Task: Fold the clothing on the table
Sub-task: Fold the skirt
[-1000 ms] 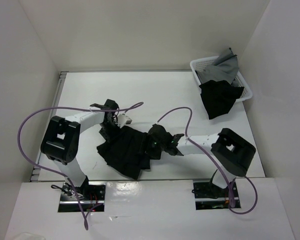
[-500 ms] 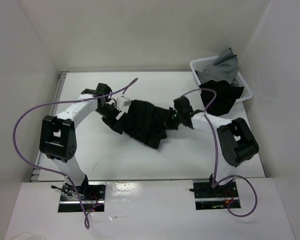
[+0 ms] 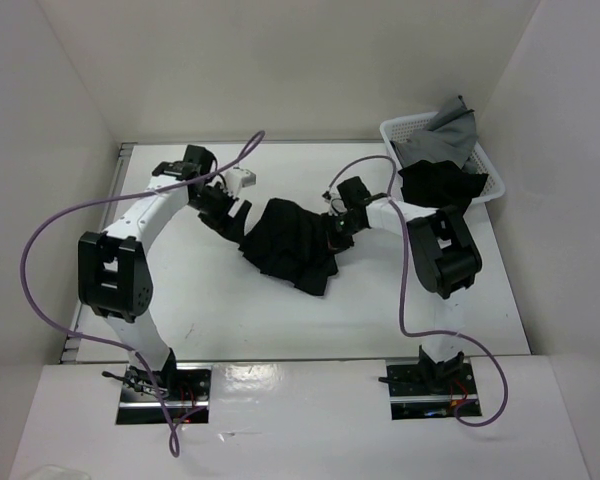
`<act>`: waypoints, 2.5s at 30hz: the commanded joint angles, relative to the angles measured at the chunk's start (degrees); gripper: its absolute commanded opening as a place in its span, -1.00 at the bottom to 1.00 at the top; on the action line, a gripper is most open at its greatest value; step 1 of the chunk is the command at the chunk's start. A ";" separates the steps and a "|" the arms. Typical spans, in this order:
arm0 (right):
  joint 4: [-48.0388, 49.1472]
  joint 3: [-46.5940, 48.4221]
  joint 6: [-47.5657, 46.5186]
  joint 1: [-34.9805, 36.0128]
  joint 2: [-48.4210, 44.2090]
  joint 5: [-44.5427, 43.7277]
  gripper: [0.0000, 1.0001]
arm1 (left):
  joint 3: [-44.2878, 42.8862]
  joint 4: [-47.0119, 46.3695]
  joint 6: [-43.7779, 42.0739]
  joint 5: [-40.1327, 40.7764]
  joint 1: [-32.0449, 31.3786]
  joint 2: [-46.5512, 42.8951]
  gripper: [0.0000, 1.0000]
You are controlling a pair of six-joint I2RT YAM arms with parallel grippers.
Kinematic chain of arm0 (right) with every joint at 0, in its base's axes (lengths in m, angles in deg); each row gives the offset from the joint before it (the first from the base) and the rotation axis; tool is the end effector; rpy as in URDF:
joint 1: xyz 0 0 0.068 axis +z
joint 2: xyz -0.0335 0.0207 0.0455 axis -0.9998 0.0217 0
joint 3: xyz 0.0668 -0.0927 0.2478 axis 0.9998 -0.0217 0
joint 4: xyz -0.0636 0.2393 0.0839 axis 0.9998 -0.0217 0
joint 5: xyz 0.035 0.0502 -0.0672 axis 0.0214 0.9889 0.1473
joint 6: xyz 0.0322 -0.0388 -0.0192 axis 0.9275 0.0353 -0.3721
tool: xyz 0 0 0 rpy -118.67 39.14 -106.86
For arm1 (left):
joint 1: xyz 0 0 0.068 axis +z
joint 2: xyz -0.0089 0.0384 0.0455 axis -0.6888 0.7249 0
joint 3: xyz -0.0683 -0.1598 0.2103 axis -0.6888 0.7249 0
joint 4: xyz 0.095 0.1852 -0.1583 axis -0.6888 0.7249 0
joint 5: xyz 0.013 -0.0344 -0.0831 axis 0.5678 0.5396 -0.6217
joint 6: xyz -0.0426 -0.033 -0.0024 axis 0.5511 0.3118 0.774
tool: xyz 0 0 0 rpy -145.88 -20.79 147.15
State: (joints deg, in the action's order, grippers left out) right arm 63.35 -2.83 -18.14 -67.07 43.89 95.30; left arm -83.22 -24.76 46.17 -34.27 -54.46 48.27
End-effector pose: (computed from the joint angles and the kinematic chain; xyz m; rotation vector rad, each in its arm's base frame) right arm 0.3609 0.1612 0.1440 -0.2969 2.7495 0.8342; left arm 0.3515 -0.0834 0.2565 0.8402 2.5506 -0.5605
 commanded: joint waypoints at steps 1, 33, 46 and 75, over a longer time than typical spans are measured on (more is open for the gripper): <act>-9.38 -2.91 -7.74 5.28 -0.04 3.02 -1.00 | -3.70 -0.77 0.91 -0.41 2.47 0.79 0.77; 0.71 -10.56 12.72 -2.62 -32.45 -14.65 0.41 | 9.82 -11.10 3.45 24.26 -21.34 -11.00 0.62; 25.77 -24.47 30.83 13.28 -29.43 -17.90 -0.76 | 13.34 -23.01 4.25 26.05 -13.86 -0.09 0.36; -8.21 -14.26 21.52 -1.45 -50.92 -22.48 0.97 | -1.24 -15.03 12.59 32.02 -5.27 -20.12 0.78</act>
State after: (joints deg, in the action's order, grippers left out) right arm 65.67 -17.52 5.55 -62.39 -1.61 72.17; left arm -82.91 -43.89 55.41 -3.93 -63.13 30.94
